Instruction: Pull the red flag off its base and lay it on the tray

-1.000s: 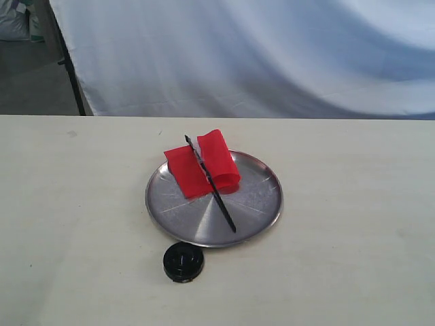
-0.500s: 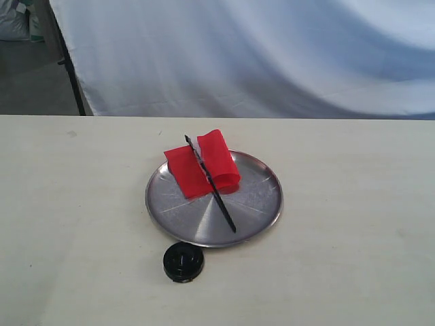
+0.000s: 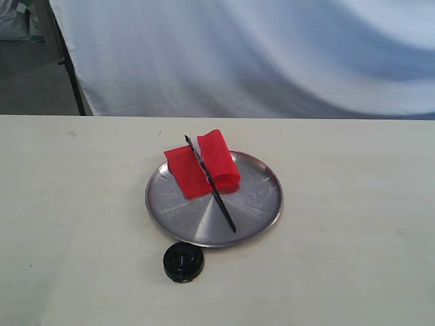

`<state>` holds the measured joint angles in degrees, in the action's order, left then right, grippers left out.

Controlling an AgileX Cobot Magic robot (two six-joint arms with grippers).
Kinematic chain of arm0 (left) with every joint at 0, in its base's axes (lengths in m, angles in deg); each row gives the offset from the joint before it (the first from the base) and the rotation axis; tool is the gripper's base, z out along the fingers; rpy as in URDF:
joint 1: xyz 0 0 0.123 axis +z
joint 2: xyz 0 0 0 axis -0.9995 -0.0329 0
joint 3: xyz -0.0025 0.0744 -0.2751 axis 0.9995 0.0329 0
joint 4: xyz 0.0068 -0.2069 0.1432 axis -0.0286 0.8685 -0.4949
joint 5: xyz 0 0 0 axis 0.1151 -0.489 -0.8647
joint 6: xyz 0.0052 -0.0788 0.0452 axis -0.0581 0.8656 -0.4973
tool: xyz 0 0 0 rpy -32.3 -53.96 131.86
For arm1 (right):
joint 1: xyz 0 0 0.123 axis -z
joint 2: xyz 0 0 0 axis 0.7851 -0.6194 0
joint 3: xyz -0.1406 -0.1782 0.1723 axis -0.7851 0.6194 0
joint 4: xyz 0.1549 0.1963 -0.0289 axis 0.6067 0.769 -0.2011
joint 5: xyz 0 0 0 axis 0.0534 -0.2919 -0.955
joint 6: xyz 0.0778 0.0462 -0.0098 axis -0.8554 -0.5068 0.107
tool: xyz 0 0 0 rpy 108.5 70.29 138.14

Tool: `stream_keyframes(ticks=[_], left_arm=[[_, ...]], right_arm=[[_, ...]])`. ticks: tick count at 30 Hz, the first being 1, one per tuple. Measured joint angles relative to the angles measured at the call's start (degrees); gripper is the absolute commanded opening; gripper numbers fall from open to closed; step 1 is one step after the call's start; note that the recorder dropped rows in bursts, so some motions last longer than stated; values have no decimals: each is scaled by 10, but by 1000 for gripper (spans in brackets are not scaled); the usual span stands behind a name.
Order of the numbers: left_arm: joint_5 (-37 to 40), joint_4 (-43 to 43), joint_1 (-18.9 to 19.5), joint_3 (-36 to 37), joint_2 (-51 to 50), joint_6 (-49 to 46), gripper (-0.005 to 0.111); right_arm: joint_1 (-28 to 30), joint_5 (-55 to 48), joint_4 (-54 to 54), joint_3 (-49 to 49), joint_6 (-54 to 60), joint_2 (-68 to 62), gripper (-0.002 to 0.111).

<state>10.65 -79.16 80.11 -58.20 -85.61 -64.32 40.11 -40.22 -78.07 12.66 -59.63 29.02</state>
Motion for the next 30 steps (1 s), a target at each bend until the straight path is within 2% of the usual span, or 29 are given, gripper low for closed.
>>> stream_keyframes(ticks=[13,19,30], left_arm=[[17,-5,0,0,0,-1,0],[62,7,0,0,0,-87,0],[86,9,0,0,0,-101,0]], right_arm=[[0,0,0,0,0,0,0],[0,0,0,0,0,0,0],[0,0,0,0,0,0,0]])
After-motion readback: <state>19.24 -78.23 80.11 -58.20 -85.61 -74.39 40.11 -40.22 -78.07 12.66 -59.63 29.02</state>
